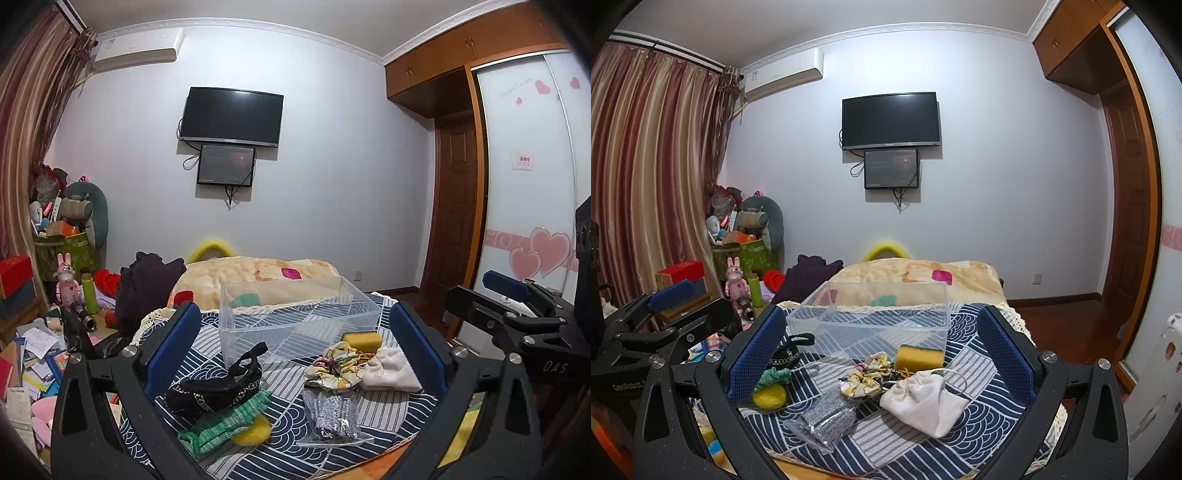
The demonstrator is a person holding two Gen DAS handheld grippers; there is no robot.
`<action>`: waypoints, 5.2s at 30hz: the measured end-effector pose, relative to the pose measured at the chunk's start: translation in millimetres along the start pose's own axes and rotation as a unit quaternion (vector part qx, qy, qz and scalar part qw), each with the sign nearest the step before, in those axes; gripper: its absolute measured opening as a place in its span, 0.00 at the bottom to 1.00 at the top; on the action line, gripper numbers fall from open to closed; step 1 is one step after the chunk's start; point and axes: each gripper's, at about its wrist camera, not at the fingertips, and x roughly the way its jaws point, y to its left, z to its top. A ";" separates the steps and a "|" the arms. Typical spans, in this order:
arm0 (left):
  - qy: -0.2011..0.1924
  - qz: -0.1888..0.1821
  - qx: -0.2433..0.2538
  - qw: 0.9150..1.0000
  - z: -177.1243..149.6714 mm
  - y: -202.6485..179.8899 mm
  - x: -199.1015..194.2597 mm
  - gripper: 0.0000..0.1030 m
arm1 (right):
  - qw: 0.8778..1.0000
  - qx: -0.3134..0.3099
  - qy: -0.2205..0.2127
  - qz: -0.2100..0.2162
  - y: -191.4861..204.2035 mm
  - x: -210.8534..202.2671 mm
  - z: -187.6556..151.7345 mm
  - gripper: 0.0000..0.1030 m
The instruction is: Organize soft objects
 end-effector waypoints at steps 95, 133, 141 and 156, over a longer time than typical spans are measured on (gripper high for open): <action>0.126 -0.028 -0.064 0.990 2.6 79.8 102.6 0.19 | 0.993 0.016 0.112 -0.017 -43.0 70.1 -19.8 0.20; 0.235 -0.014 -0.016 0.972 -2.5 58.2 240.6 0.45 | 0.958 -0.019 0.283 0.043 -33.6 216.9 -22.9 0.23; 0.213 -0.005 -0.011 0.977 12.4 59.3 222.8 0.62 | 0.968 -0.040 0.248 0.026 -32.4 193.1 -5.7 0.52; 0.147 0.019 0.031 0.988 30.7 54.7 126.1 0.97 | 0.987 -0.044 0.149 0.028 -14.9 110.6 19.3 0.81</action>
